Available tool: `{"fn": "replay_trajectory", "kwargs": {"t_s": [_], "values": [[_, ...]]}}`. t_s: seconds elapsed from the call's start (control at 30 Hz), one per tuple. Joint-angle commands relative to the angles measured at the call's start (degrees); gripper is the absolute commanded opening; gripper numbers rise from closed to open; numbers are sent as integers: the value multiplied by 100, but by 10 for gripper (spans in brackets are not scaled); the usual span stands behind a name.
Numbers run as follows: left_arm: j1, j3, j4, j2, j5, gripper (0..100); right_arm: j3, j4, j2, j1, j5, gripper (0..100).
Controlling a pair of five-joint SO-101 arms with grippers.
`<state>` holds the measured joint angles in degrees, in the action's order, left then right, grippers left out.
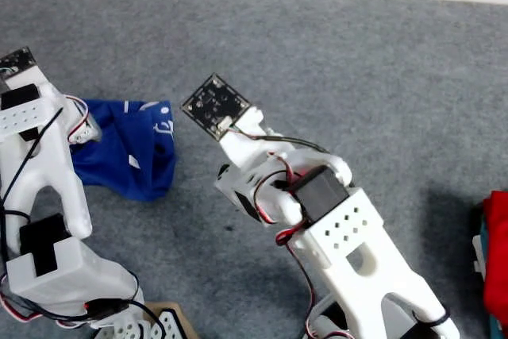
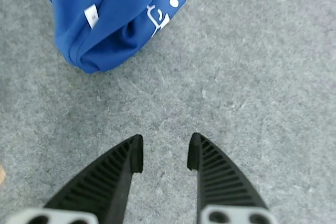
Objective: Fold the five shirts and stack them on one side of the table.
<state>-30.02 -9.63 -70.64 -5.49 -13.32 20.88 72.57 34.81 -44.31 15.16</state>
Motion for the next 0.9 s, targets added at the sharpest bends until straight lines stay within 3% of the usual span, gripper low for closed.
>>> {"fn": "replay_trajectory", "kwargs": {"t_s": [0.0, 0.17, 0.3, 0.47, 0.87], "values": [[13, 242, -53, 101, 70, 275, 127, -224, 163, 66, -62, 149], [-31, 277, -79, 110, 105, 254, 198, -224, 163, 75, -35, 149], [-242, 716, -703, 233, 114, 242, 207, -224, 163, 75, -44, 149], [13, 488, -853, 163, 149, 235, 207, -224, 163, 57, -53, 149], [92, 479, 185, -760, 352, 235, 215, -224, 163, 40, -53, 149]]}}
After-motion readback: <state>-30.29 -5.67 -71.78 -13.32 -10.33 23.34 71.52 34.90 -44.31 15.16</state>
